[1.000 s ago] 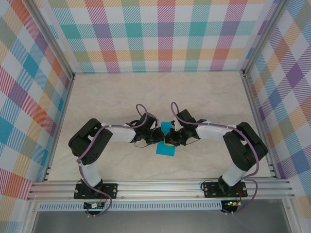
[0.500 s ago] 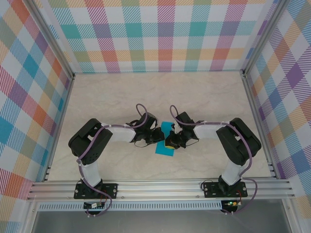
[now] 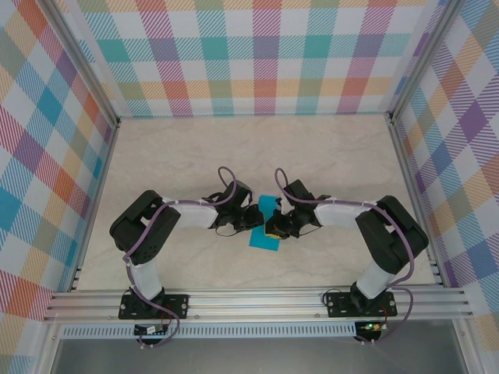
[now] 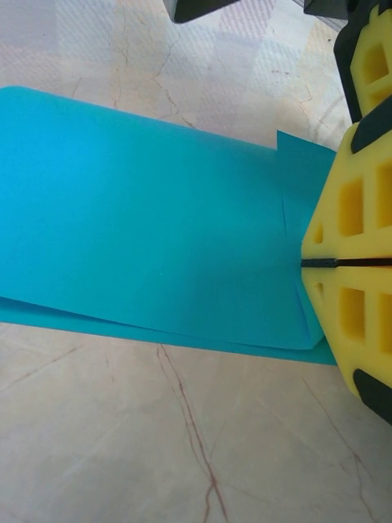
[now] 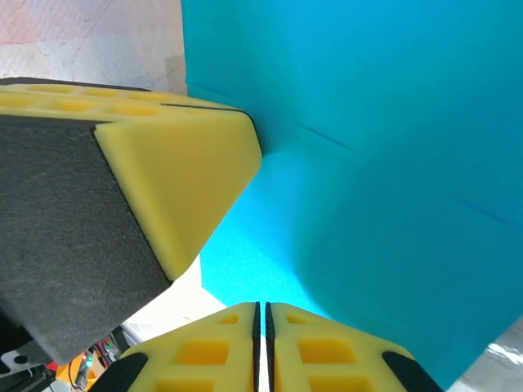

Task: Fold a paper plane with a square sheet of paper (pick it up from the middle)
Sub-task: Fold the triangle a second time at the center of the table.

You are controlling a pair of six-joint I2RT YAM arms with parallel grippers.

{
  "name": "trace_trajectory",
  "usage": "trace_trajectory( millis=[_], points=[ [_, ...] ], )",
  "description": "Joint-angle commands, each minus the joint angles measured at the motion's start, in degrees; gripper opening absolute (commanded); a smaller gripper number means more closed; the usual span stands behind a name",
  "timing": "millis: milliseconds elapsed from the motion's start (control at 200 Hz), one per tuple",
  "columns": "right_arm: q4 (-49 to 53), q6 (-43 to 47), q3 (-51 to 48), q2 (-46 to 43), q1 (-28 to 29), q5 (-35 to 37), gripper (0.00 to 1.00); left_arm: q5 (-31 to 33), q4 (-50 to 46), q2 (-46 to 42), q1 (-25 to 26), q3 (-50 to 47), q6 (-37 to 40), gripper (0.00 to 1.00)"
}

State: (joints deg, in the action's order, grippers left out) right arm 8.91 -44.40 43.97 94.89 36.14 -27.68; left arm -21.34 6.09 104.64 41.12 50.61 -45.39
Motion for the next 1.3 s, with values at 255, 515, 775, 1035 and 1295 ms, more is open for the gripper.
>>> trace_trajectory(
  millis=[255,515,775,1035,1295],
  points=[
    [1.2,-0.3,-6.4,0.2,0.7,0.8,0.12,3.2,-4.1,1.1,0.4,-0.4,0.0,0.08],
    [1.4,0.0,-9.7,-5.4,0.7,-0.9,0.14,4.0,-4.7,1.7,0.4,-0.4,-0.4,0.08],
    [1.8,-0.5,-14.0,-9.0,0.7,-0.3,0.15,4.3,-4.8,1.9,0.4,-0.7,-0.7,0.08],
    [7.3,0.4,-9.2,-12.4,-0.1,6.8,0.23,2.9,-4.4,0.9,0.4,-0.4,-0.6,0.08],
    [5.2,-1.1,-4.1,-8.3,-3.7,8.6,0.34,2.9,-5.4,-1.6,0.4,0.3,0.1,0.1]
  ],
)
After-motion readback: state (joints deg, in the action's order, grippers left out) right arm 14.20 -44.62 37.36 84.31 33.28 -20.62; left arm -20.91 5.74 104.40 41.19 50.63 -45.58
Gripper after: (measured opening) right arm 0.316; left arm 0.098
